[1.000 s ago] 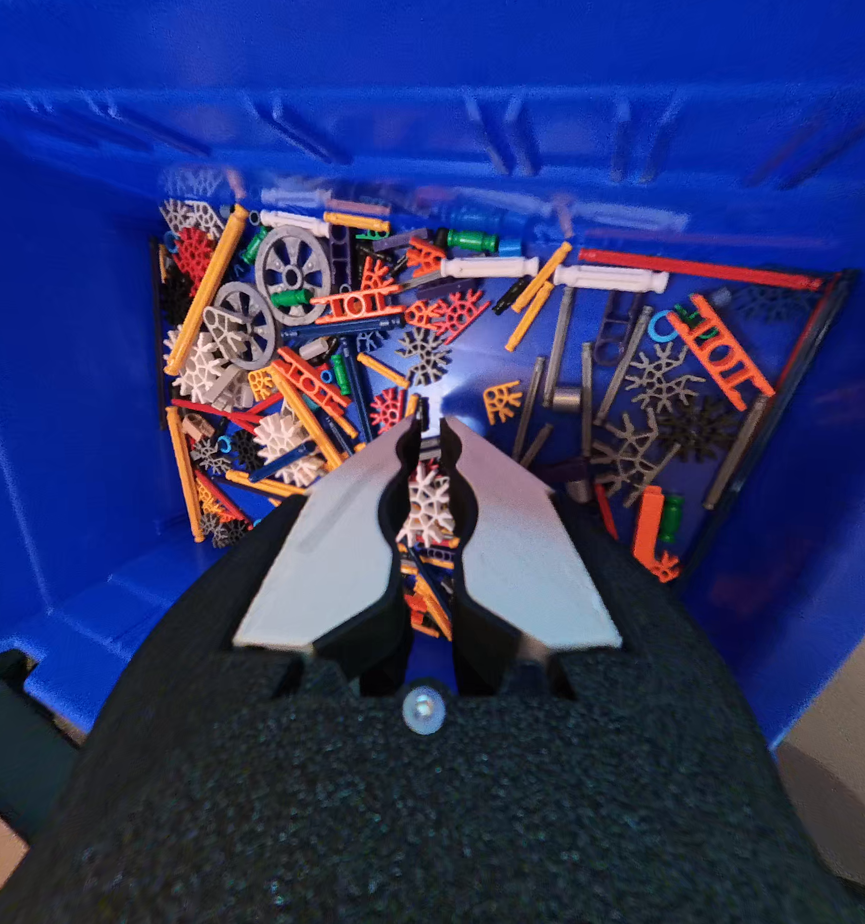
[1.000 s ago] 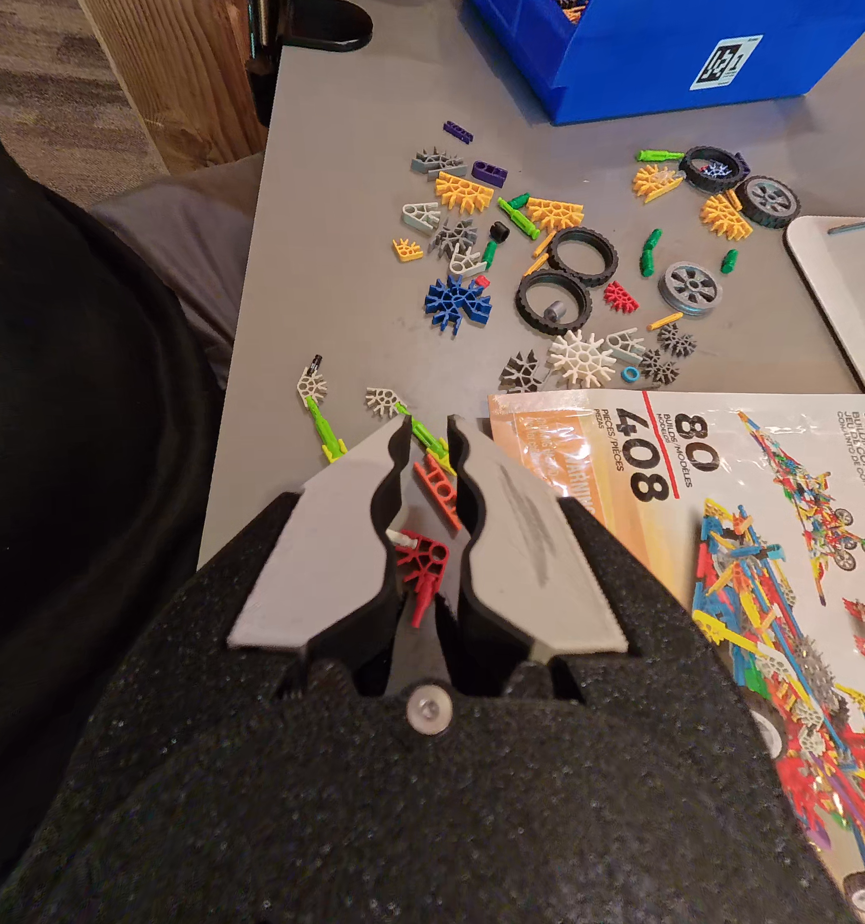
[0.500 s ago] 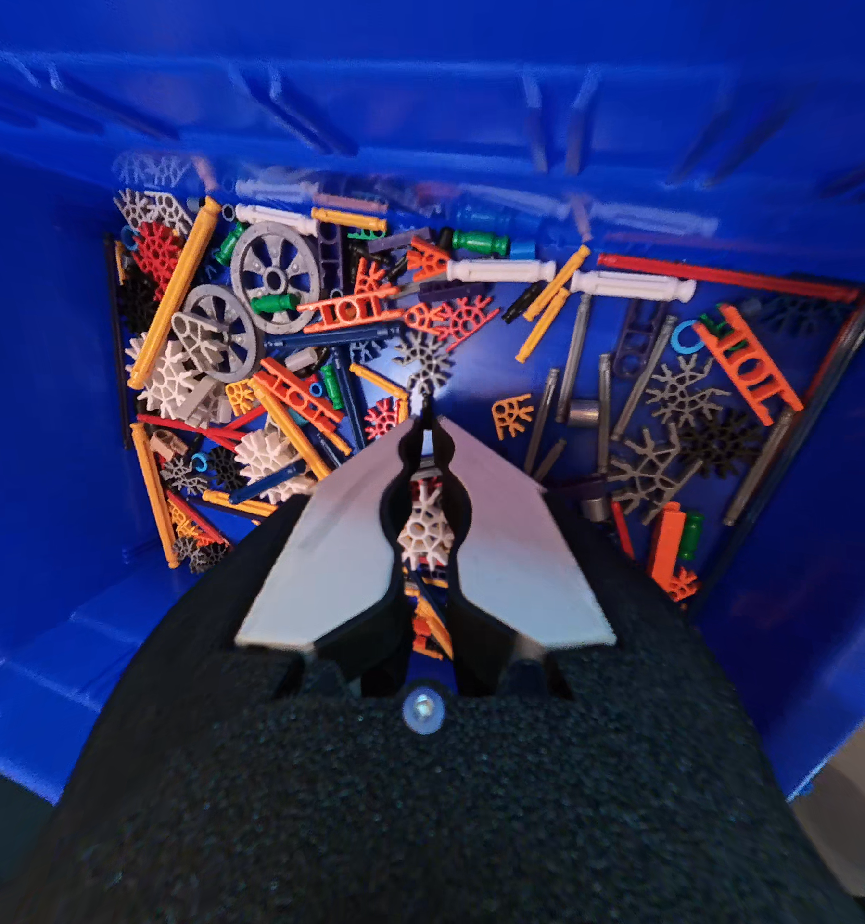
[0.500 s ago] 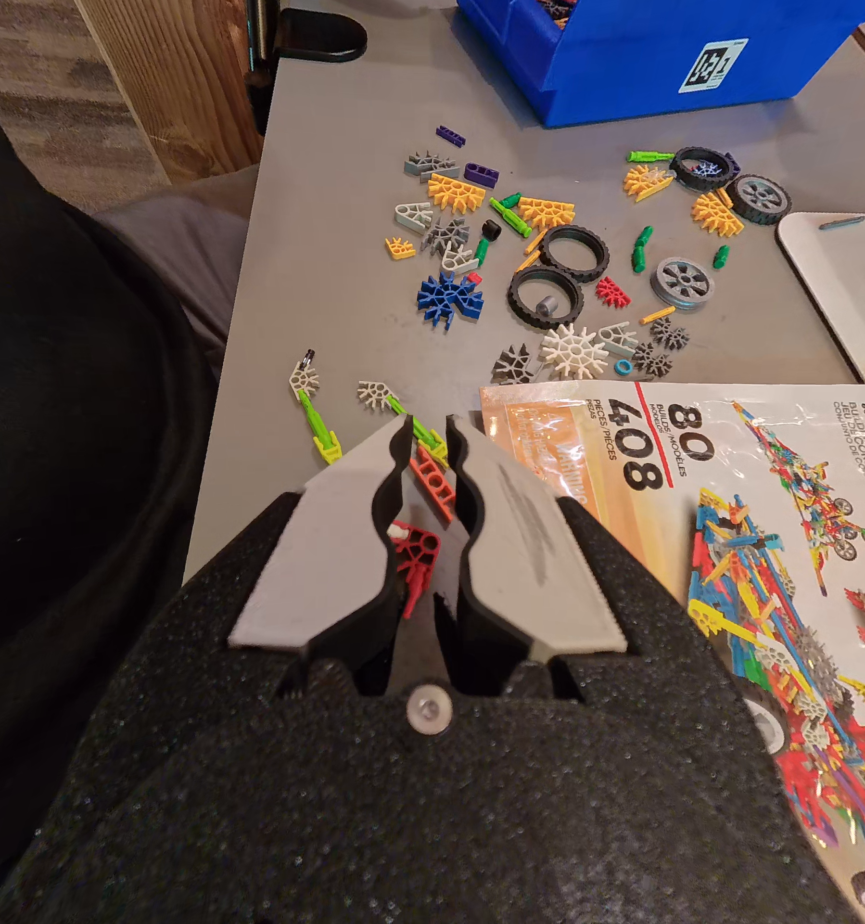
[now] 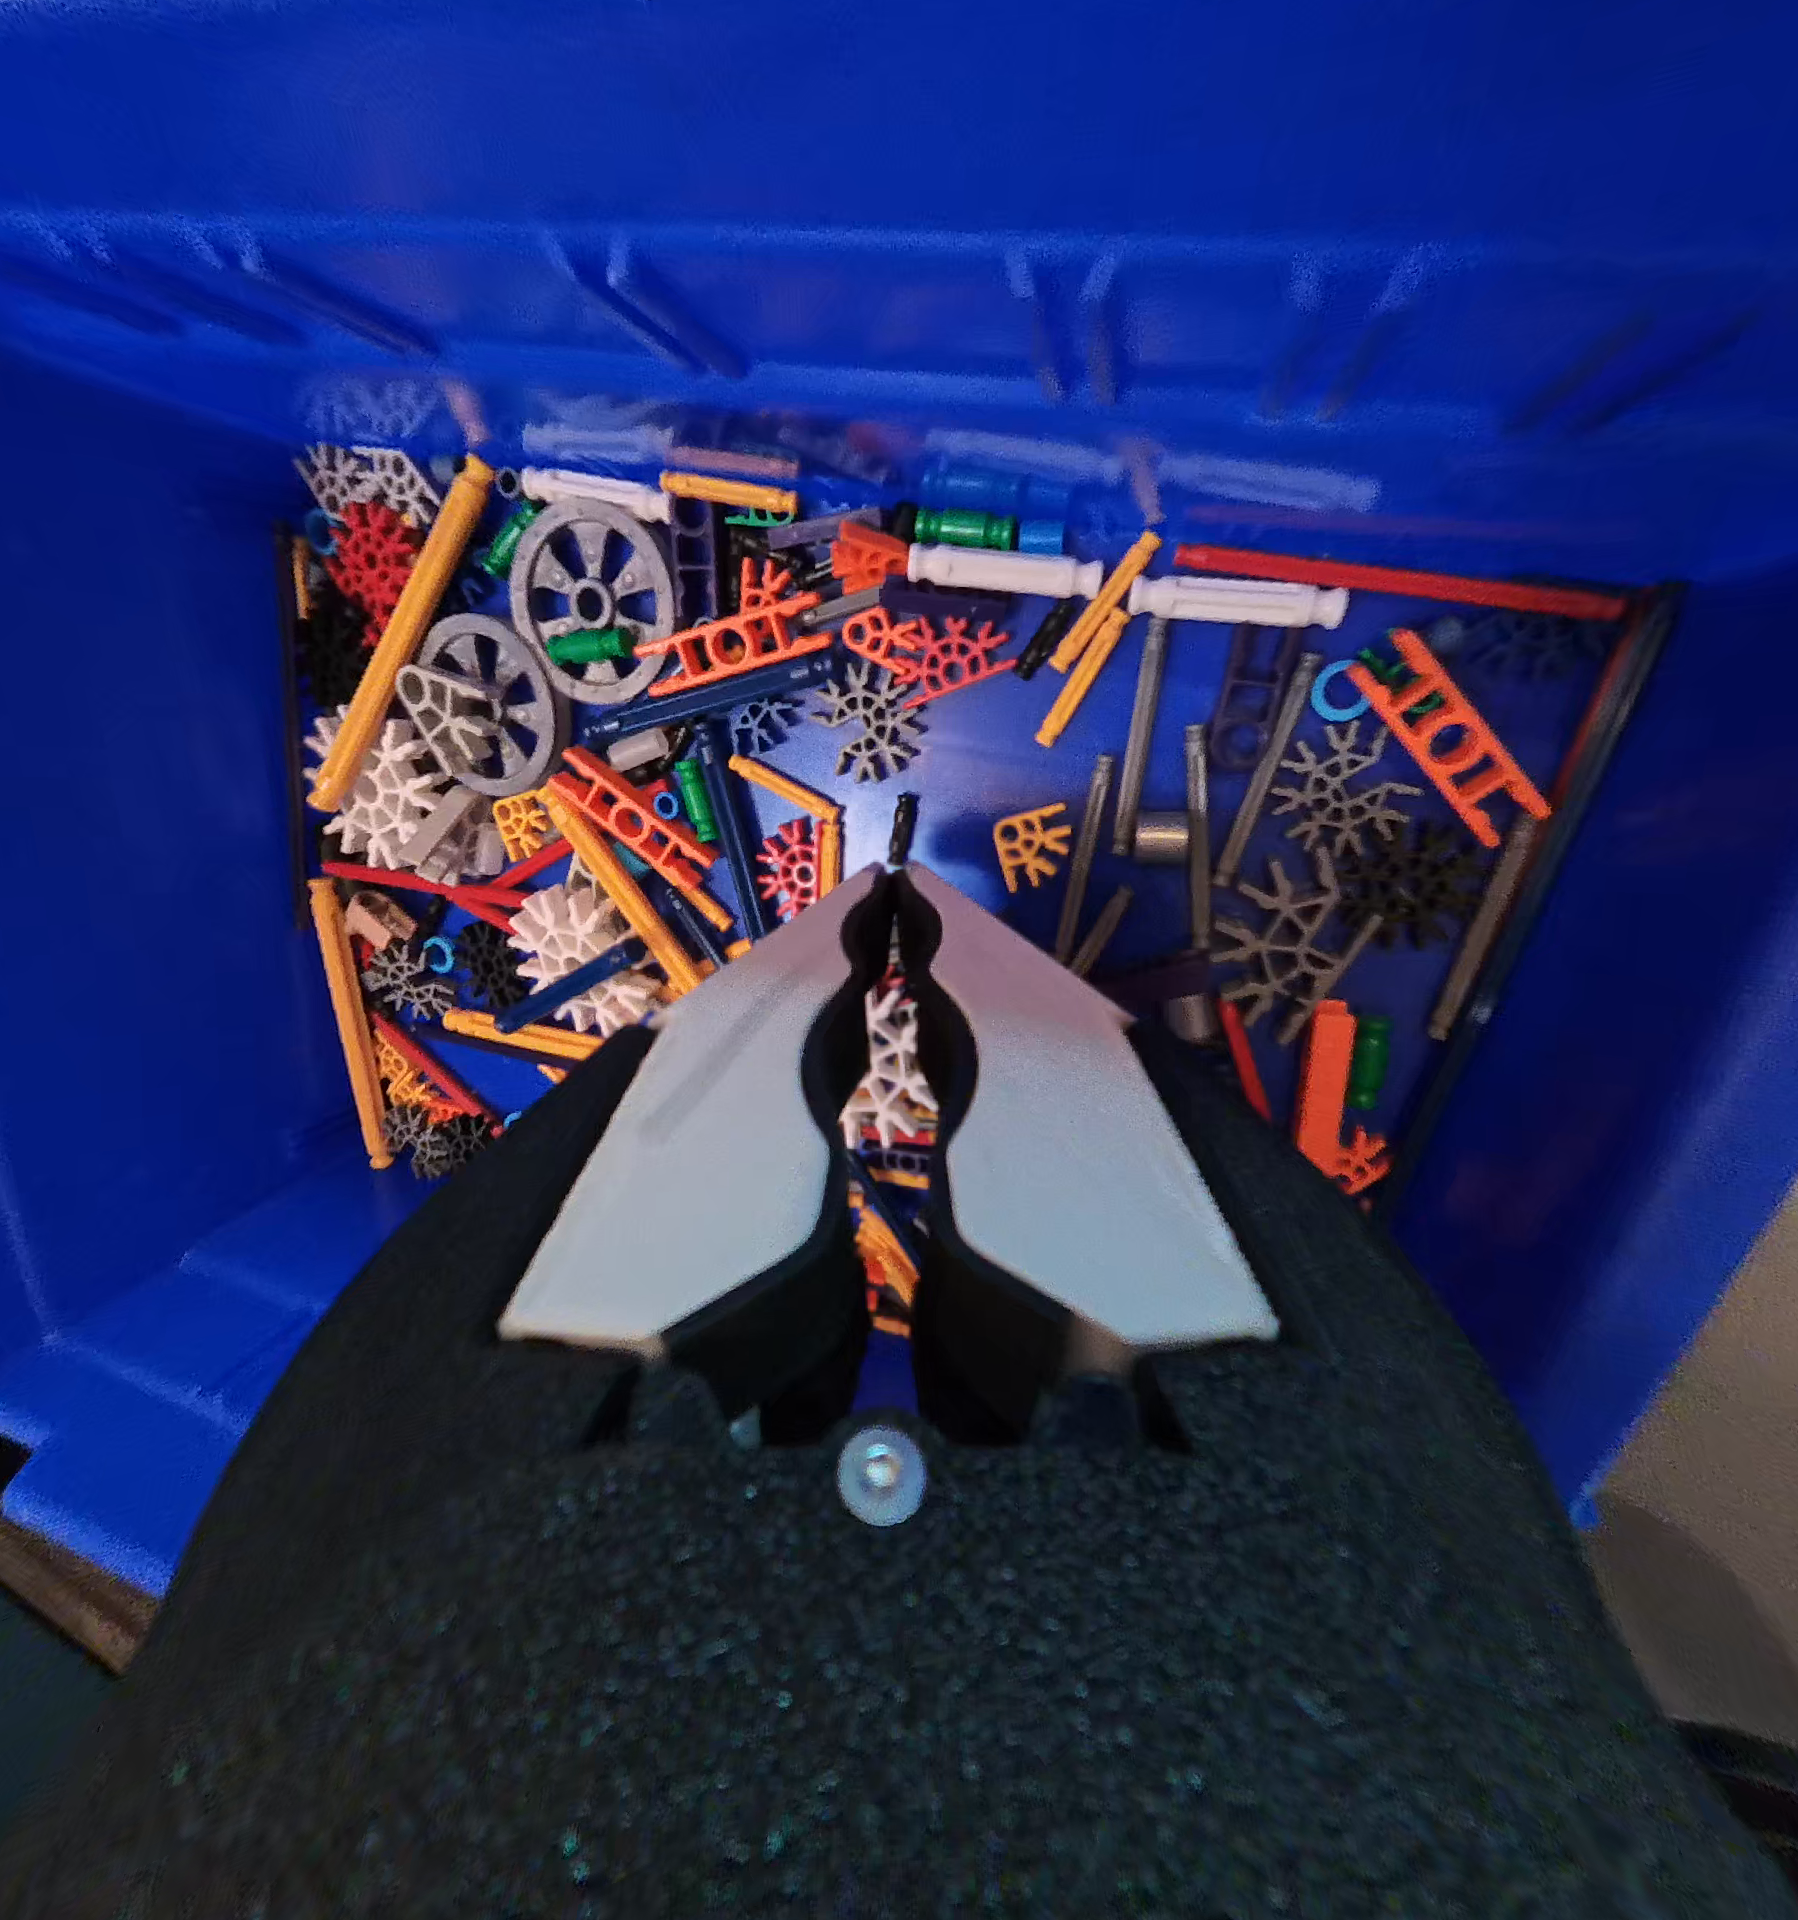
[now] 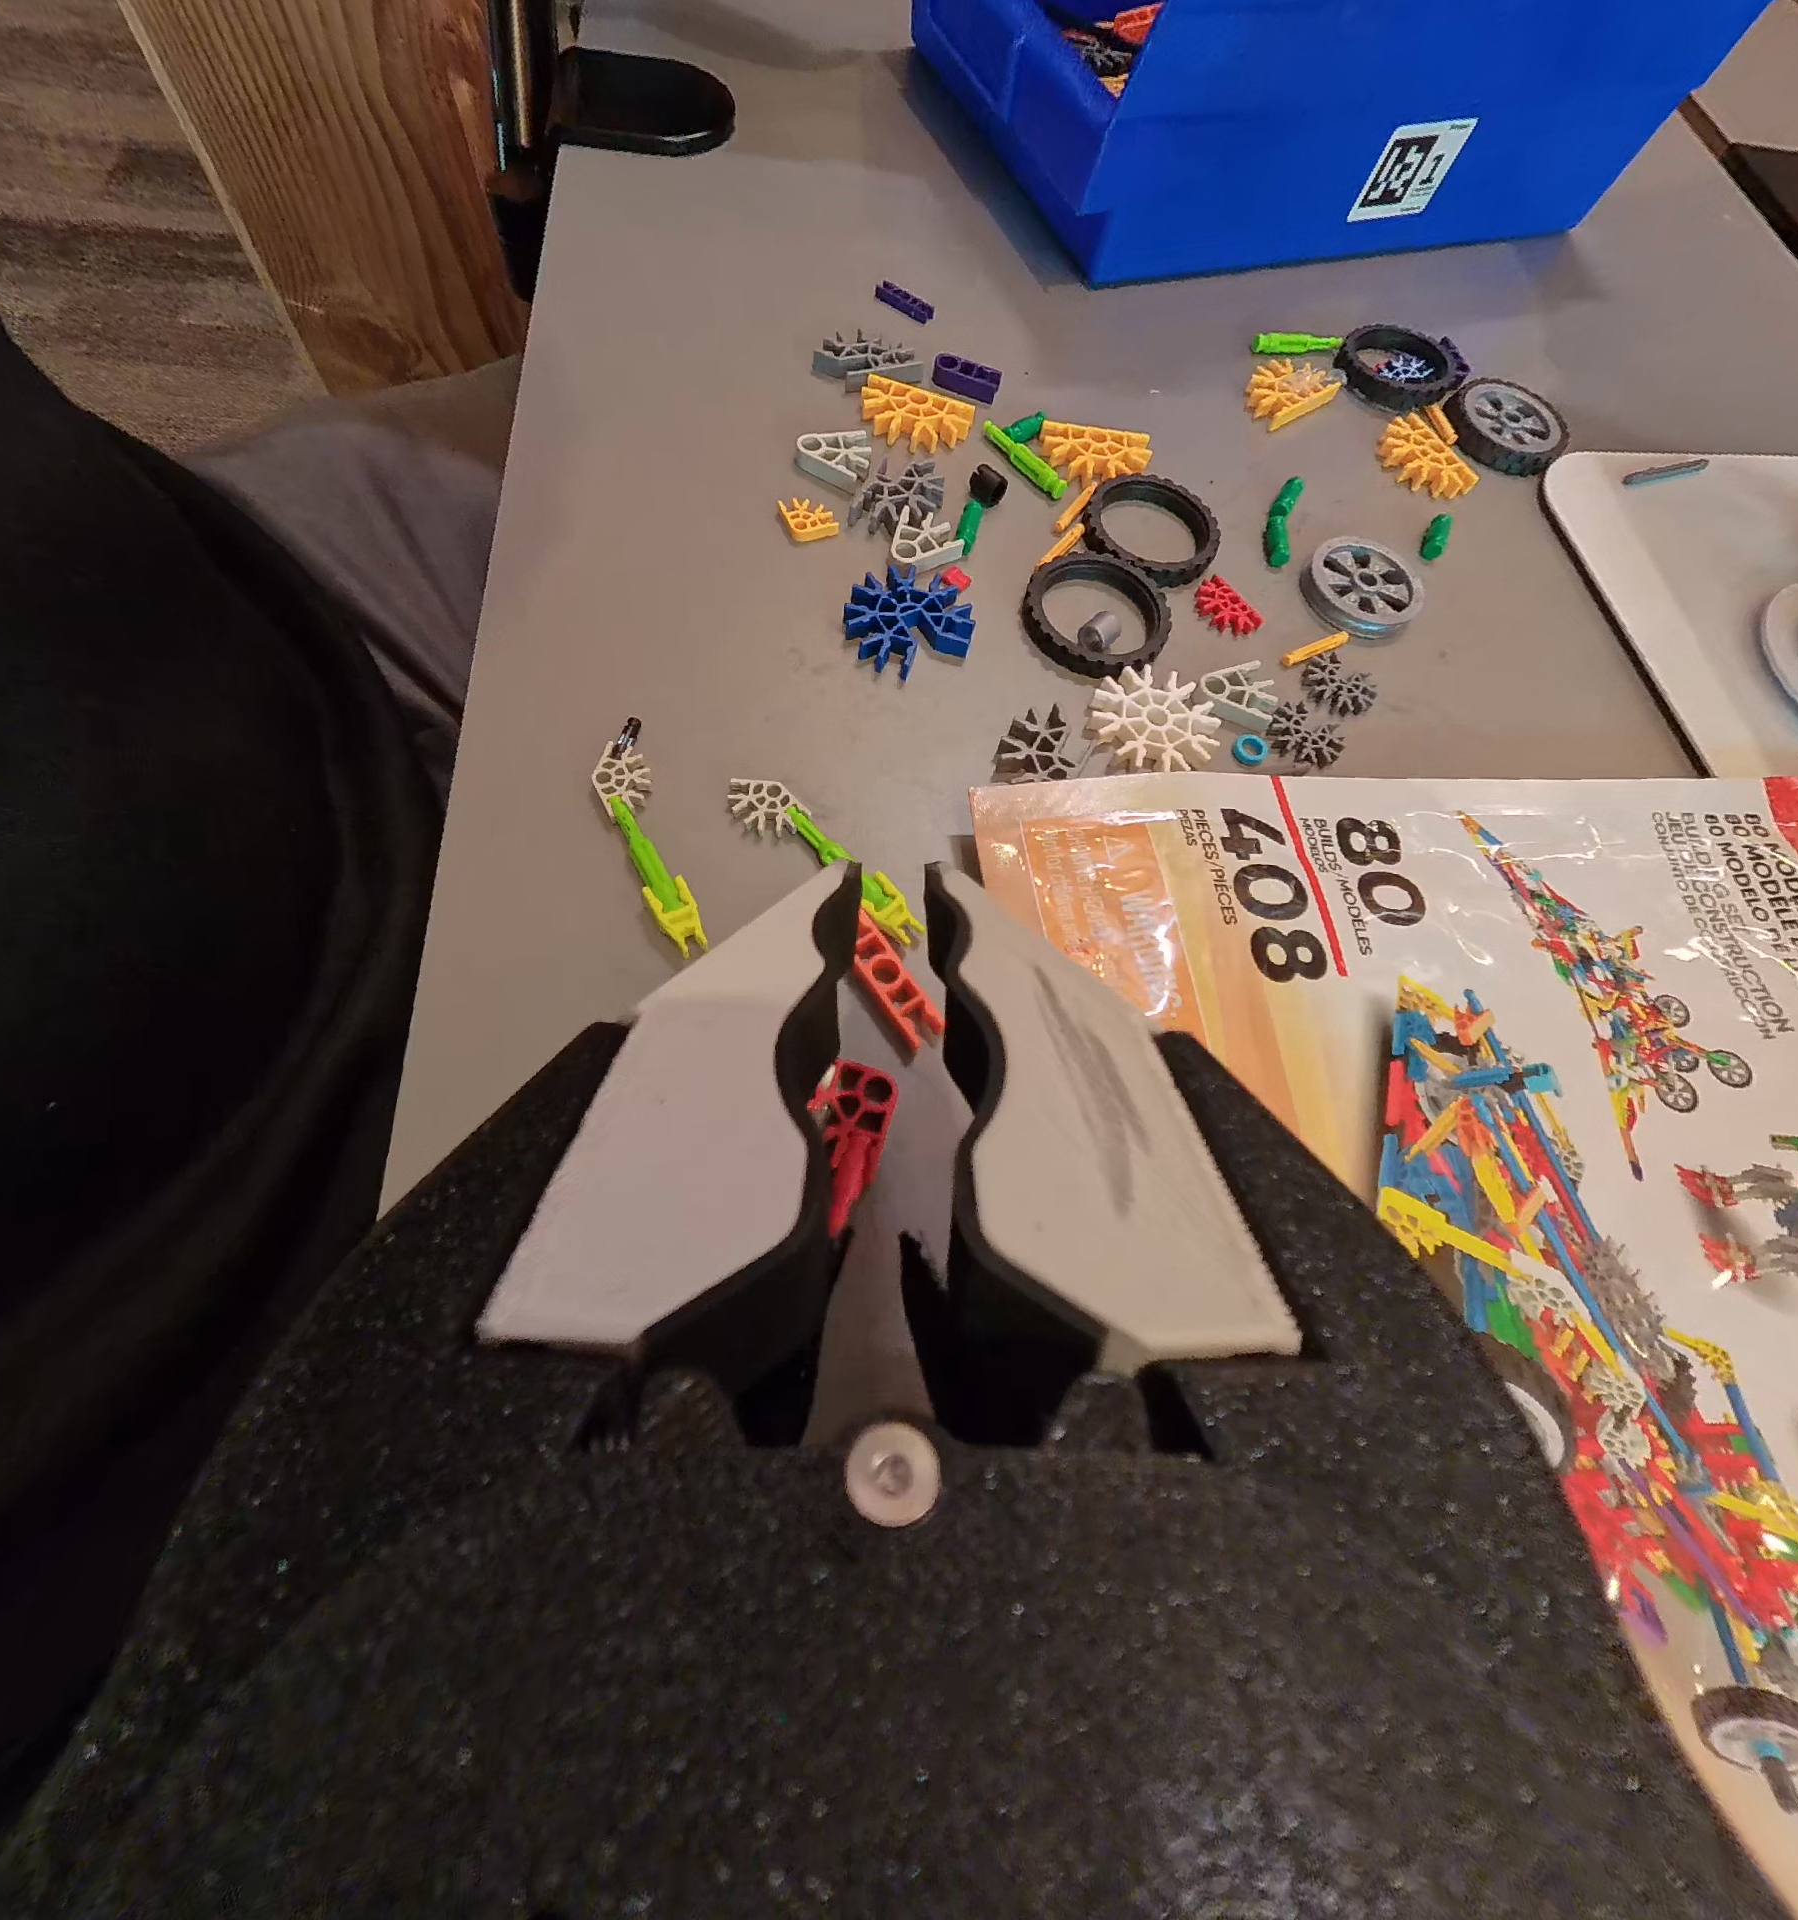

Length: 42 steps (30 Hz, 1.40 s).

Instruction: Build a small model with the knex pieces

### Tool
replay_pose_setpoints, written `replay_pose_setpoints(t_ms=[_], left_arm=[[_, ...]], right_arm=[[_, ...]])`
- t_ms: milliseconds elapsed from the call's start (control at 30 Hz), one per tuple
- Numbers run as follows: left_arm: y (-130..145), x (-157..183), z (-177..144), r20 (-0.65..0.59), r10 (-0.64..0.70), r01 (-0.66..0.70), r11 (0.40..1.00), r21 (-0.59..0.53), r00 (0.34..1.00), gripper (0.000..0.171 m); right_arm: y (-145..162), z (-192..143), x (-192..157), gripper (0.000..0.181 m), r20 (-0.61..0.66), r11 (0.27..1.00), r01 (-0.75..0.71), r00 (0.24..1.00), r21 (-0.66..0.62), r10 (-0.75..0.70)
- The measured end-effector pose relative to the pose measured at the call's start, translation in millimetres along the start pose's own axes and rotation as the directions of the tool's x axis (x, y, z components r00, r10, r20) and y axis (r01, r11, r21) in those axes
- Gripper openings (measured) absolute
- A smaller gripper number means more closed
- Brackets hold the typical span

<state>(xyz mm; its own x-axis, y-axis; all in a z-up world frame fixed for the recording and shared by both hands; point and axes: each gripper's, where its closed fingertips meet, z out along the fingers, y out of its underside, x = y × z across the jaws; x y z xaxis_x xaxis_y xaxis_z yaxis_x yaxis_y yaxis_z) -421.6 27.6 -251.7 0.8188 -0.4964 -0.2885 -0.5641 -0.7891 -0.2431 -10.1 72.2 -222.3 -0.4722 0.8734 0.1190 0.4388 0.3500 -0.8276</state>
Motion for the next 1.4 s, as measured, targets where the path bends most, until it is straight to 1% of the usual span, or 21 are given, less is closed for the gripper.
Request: replay_pose_setpoints(t_ms=[67, 167, 200, 400, 467, 500, 633, 767, 833, 967, 1133, 1200, 1267, 1333, 1400], left_arm=[[-1.8, 2.1, -7.4, 0.007, -0.005, 0.005, 1.000, 0.022, 1.000, 0.000], [0.2, -2.9, -8.0, 0.038, -0.010, 0.009, 1.000, 0.021, 0.999, 0.000], [1.1, -1.8, -6.2, 0.029, -0.013, 0.013, 1.000, 0.012, 0.999, 0.004], [-0.2, -0.2, 9.3, -0.006, 0.010, -0.010, 1.000, -0.019, 1.000, 0.007], [2.9, 2.5, 15.6, -0.048, 0.002, -0.003, 0.999, -0.033, 0.999, 0.005], [1.0, 1.6, 16.7, -0.058, -0.006, 0.005, 1.000, -0.022, 0.998, 0.002], [-3.1, 3.6, 17.2, -0.107, 0.000, -0.002, 1.000, -0.019, 0.994, 0.001], [-2.5, 4.1, 16.0, -0.101, 0.010, -0.011, 1.000, -0.006, 0.995, 0.001], [-1.3, 4.3, 11.9, -0.078, 0.018, -0.018, 1.000, -0.006, 0.997, 0.001], [-4.9, 4.5, -11.1, -0.021, 0.020, -0.019, 1.000, 0.024, 1.000, 0.001], [-17.6, 16.4, -62.8, 0.090, 0.040, -0.046, 0.996, 0.071, 0.995, 0.000], [-26.3, 29.3, -86.3, 0.141, 0.057, -0.070, 0.994, 0.090, 0.988, 0.000], [-38.9, 49.6, -105.6, 0.167, 0.079, -0.100, 0.988, 0.120, 0.983, 0.000], [-52.0, 71.7, -118.2, 0.192, 0.107, -0.135, 0.981, 0.142, 0.976, 0.000], [-65.1, 97.1, -123.8, 0.188, 0.127, -0.159, 0.973, 0.168, 0.974, 0.000]], right_arm=[[-1.3, -2.1, 0.3, 0.011, -0.006, 1.000, 0.006, 1.000, 0.002, -0.006], [-3.3, -2.8, -1.0, 0.011, -0.005, 1.000, 0.014, 1.000, 0.003, -0.014], [-4.0, -2.5, -1.7, 0.011, -0.006, 1.000, 0.017, 1.000, 0.004, -0.017], [-3.3, -0.5, -8.5, 0.011, -0.003, 1.000, 0.011, 1.000, 0.006, -0.011], [-1.1, -0.6, -9.1, 0.011, 0.000, 1.000, 0.008, 1.000, -0.001, -0.008], [-0.5, -1.0, -8.7, 0.011, 0.000, 1.000, 0.007, 1.000, -0.003, -0.007], [0.6, -1.4, -5.1, 0.011, -0.002, 1.000, 0.001, 1.000, -0.002, -0.001], [0.0, -0.8, -2.0, 0.011, -0.004, 1.000, -0.002, 1.000, 0.007, 0.002], [0.1, -1.1, -2.0, 0.011, -0.003, 1.000, 0.000, 1.000, 0.008, 0.000], [-0.6, -3.7, -2.7, 0.011, -0.009, 1.000, 0.005, 1.000, 0.011, -0.005], [-0.9, -10.7, -0.2, 0.011, -0.044, 1.000, 0.006, 0.999, 0.007, -0.005], [2.5, -11.4, -0.9, 0.011, -0.042, 1.000, 0.014, 0.999, -0.020, -0.015], [4.9, -9.1, -0.4, 0.012, -0.045, 0.998, 0.044, 0.998, -0.047, -0.046], [5.8, -4.5, -3.1, 0.015, -0.020, 0.993, 0.092, 0.995, -0.079, -0.094], [3.7, 2.0, -4.3, 0.017, 0.005, 0.985, 0.136, 0.991, -0.104, -0.136]])
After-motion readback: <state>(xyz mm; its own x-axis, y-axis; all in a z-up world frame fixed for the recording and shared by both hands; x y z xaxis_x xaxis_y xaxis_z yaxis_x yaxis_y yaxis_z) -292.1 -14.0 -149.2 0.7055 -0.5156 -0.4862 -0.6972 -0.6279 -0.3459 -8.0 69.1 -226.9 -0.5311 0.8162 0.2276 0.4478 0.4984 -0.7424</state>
